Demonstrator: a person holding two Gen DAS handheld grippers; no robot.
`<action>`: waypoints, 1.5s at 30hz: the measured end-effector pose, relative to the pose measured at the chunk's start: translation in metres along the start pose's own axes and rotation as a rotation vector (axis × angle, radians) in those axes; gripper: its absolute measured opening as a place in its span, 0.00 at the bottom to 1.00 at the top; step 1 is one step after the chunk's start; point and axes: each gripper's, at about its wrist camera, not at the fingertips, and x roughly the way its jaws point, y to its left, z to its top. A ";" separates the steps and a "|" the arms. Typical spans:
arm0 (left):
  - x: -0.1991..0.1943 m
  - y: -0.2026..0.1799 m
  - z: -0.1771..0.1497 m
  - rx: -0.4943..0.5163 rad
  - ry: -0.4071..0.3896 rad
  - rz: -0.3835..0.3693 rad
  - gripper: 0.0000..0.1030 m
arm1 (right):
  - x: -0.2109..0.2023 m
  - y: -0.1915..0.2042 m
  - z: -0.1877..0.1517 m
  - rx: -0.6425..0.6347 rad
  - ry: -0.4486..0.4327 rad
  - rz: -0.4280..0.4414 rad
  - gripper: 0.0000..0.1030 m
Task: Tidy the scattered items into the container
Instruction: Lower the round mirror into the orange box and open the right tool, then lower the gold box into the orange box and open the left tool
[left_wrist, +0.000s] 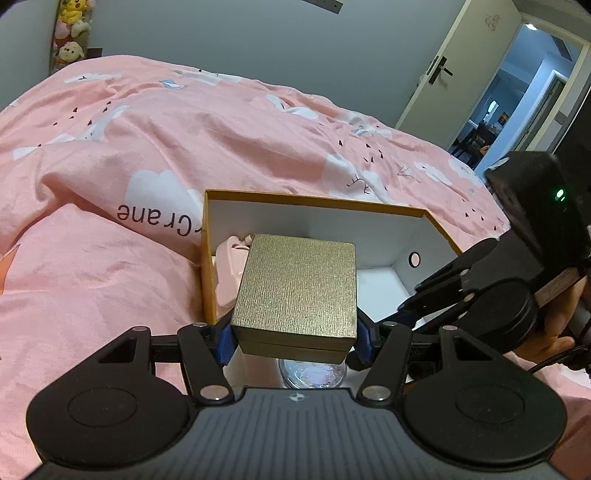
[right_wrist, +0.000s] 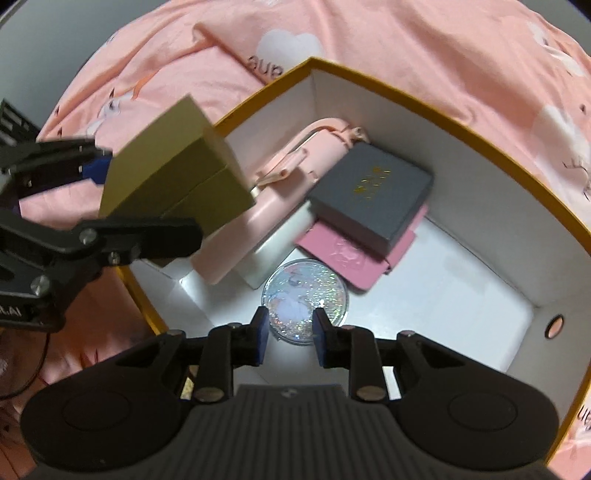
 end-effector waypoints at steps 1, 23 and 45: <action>0.001 -0.002 0.000 0.007 0.002 0.008 0.68 | -0.004 -0.003 -0.002 0.017 -0.012 0.007 0.28; 0.082 -0.044 0.009 0.005 0.309 0.098 0.68 | -0.031 -0.065 -0.032 0.401 -0.179 0.055 0.43; 0.099 -0.021 0.006 -0.205 0.435 0.078 0.74 | 0.005 -0.073 -0.020 0.474 -0.075 0.062 0.34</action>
